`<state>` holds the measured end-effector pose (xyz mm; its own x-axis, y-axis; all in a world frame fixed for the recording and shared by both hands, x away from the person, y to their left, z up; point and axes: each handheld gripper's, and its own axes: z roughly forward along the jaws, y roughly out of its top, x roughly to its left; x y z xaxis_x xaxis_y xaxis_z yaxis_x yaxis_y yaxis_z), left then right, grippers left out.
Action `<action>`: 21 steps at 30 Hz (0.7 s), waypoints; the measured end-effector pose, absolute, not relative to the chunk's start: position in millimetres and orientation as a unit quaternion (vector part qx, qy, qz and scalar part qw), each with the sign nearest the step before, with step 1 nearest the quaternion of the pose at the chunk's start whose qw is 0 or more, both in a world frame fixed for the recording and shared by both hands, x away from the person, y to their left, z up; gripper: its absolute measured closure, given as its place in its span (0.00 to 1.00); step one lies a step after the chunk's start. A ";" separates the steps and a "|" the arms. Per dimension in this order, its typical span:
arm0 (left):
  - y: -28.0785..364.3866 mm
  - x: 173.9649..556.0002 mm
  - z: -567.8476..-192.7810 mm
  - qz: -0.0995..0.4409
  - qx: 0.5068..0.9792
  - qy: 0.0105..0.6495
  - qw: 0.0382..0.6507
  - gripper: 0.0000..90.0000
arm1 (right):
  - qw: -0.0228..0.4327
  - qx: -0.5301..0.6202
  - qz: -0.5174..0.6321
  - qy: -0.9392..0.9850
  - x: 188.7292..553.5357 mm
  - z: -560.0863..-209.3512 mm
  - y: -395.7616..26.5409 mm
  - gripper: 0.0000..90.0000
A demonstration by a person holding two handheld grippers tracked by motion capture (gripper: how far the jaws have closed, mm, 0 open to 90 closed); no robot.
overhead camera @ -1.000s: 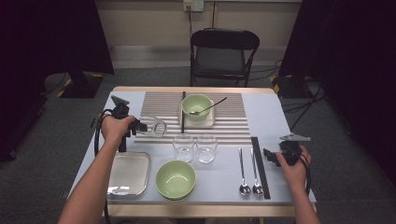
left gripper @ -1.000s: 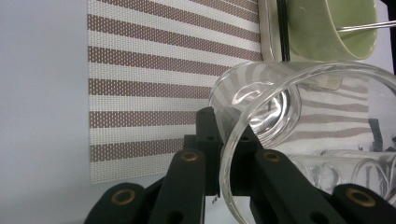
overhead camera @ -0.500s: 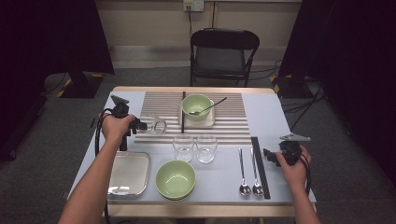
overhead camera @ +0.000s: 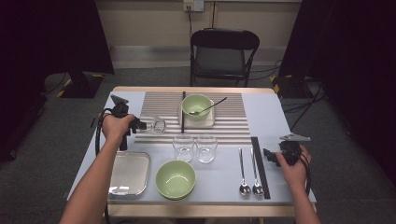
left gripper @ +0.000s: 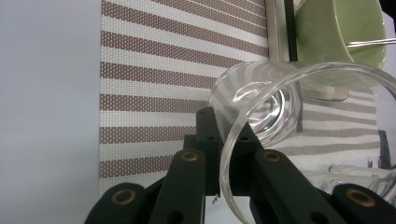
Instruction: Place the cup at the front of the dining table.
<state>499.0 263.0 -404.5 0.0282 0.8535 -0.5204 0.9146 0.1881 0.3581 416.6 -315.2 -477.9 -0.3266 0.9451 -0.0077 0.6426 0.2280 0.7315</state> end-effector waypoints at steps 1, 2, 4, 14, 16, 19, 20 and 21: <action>262.6 499.3 -404.8 -0.045 0.634 0.696 0.333 0.96 | 0.234 0.531 0.323 0.748 416.6 -477.9 -315.2 0.22; 261.1 499.5 -405.0 -0.046 0.626 0.702 0.336 0.96 | 0.234 0.531 0.323 0.748 416.6 -477.9 -315.1 0.22; 262.1 500.0 -405.4 -0.047 0.634 0.697 0.333 0.96 | 0.234 0.531 0.323 0.748 416.6 -477.9 -315.1 0.22; 261.5 502.0 -407.3 -0.048 0.633 0.698 0.332 0.96 | 0.234 0.531 0.323 0.748 416.6 -477.9 -315.2 0.22; 261.5 502.4 -407.5 -0.045 0.633 0.698 0.333 0.96 | 0.234 0.531 0.323 0.748 416.6 -477.9 -315.2 0.22; 261.5 502.9 -408.3 -0.045 0.632 0.698 0.333 0.96 | 0.234 0.531 0.323 0.748 416.6 -477.9 -315.2 0.22; 261.4 503.0 -408.3 -0.046 0.633 0.699 0.329 0.96 | 0.235 0.531 0.323 0.747 416.7 -478.0 -315.2 0.22; 262.6 503.1 -408.4 -0.047 0.641 0.694 0.326 0.96 | 0.234 0.531 0.323 0.748 416.7 -477.9 -315.2 0.22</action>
